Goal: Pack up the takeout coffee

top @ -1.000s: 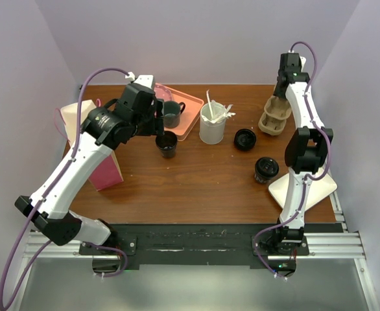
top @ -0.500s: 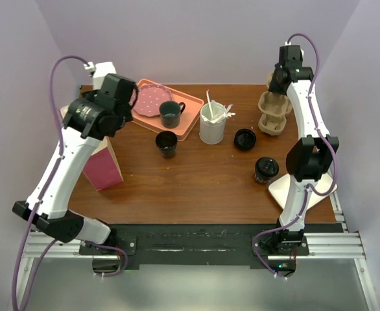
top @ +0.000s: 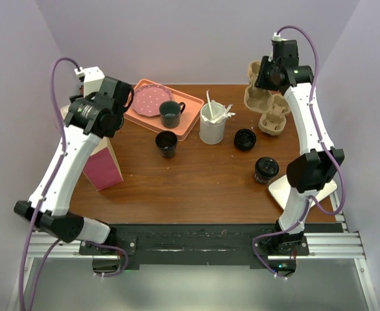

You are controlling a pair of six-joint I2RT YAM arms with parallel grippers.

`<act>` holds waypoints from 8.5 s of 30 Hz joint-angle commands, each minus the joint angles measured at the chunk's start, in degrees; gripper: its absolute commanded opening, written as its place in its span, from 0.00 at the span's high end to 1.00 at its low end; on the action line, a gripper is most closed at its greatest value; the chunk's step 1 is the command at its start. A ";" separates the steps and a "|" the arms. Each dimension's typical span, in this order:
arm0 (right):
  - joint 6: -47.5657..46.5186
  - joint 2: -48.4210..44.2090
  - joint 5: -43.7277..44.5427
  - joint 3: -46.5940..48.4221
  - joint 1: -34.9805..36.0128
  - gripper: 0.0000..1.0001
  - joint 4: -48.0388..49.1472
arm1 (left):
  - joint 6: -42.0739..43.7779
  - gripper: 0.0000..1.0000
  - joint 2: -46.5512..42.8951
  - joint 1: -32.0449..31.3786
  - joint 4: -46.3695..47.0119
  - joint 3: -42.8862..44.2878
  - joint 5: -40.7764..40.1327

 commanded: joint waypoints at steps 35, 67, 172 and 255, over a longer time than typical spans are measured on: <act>3.56 -7.54 -0.33 1.88 3.65 0.73 -6.87 | 11.94 1.00 -8.95 0.56 -0.44 9.09 30.18; -0.39 -7.62 -0.59 4.34 3.57 0.73 -9.07 | -14.42 1.00 -5.87 -29.76 -1.06 -2.32 33.43; 38.36 -31.26 5.56 -15.16 44.70 0.78 -12.58 | -8.09 1.00 -12.64 -25.65 25.57 -12.08 39.67; 25.89 -7.80 22.44 -11.40 56.83 0.79 -19.61 | -15.48 1.00 -24.24 -25.65 26.62 -27.73 38.00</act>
